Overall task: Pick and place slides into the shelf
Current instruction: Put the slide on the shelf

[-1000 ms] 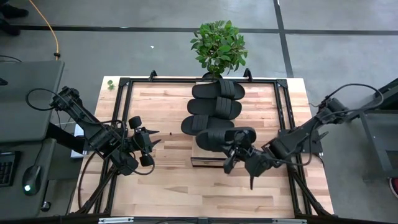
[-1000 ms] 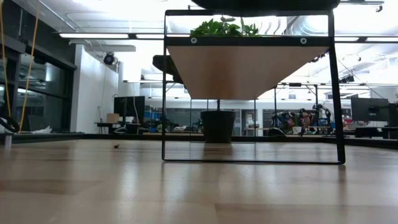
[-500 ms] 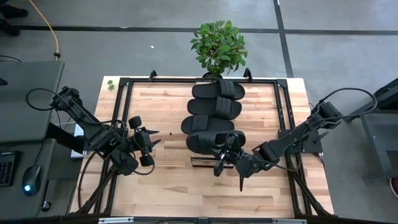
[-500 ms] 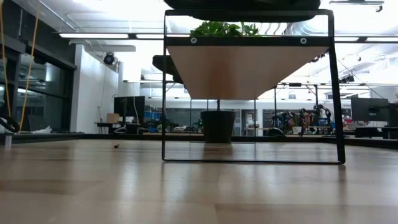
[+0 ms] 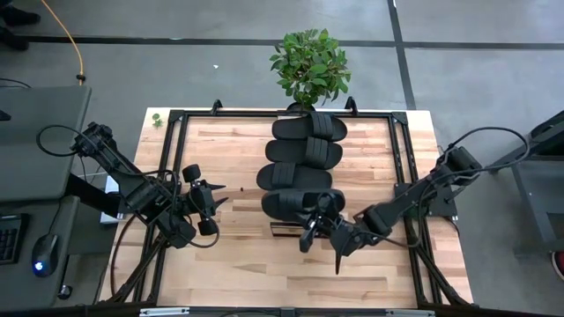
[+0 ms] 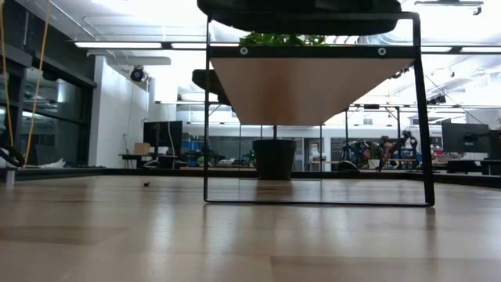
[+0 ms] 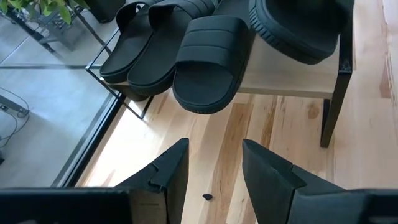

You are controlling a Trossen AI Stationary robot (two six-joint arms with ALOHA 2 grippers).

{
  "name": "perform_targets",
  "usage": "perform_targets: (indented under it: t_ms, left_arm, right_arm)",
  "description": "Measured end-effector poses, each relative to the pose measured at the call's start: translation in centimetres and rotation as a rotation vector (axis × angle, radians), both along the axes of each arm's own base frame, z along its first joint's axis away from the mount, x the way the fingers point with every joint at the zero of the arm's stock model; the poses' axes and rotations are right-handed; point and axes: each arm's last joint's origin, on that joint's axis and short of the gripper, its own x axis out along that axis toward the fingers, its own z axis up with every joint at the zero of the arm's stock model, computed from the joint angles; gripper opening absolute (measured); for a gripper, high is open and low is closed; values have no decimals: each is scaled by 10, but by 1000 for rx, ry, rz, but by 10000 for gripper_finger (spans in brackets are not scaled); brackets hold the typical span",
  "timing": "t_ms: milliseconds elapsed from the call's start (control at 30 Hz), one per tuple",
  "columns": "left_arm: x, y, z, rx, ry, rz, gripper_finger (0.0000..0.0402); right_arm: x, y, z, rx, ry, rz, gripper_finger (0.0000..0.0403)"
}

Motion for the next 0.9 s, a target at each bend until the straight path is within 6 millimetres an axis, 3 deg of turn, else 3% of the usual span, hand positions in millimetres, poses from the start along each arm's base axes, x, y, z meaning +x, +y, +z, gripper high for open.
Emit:
perform_targets:
  t_ms: [567, 900]
  left_arm:
    - [0, 0, 0, 9, 5, -7, 134]
    - [0, 0, 0, 9, 5, -8, 134]
  right_arm:
    - [-2, -1, -6, 19, 44, 9, 19]
    - [-2, -2, -7, 36, 47, -5, 109]
